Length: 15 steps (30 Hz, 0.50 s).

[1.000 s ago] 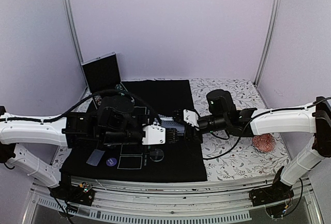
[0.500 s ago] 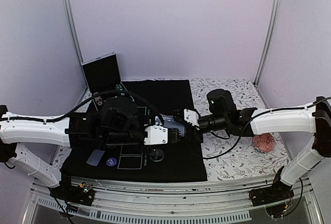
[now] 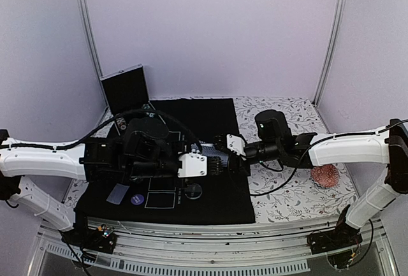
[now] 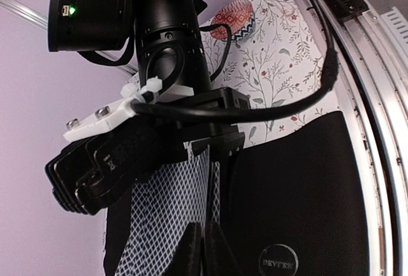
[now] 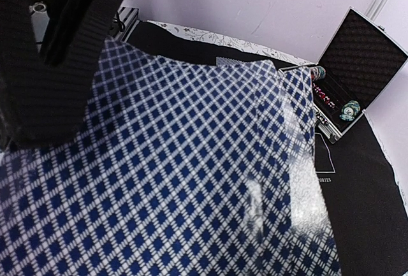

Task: Distribute texas hold em gaming equipment
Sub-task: Pick up the poker card from the face-down deck piles.

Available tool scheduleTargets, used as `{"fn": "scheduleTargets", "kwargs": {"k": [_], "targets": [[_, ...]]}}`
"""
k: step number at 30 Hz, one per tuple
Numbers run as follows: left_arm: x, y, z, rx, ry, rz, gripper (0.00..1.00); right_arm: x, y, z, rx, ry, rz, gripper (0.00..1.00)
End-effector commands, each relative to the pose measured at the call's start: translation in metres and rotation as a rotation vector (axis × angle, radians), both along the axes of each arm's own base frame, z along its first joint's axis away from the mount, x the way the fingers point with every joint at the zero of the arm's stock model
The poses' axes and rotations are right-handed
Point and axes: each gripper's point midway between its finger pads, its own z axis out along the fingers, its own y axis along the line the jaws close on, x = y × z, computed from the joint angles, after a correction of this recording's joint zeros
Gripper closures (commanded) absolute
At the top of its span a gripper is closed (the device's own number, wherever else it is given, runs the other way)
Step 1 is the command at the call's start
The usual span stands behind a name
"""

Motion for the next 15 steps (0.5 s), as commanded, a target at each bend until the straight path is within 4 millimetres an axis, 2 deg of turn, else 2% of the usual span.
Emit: {"fn": "scheduleTargets", "kwargs": {"k": [1, 10, 15], "targets": [[-0.0048, -0.0031, 0.0227, -0.062, 0.020, -0.031, 0.94, 0.0030, 0.0041, 0.0093, 0.023, -0.003, 0.010, 0.63], [-0.0042, -0.0018, 0.0198, -0.050, 0.028, -0.022, 1.00, 0.0033, 0.0047, 0.0111, 0.027, -0.004, 0.011, 0.63], [-0.0034, -0.0013, 0.0274, -0.074, 0.025, -0.015, 1.00, 0.0032, 0.0039, 0.0102, 0.025, -0.003, 0.010, 0.63]]}}
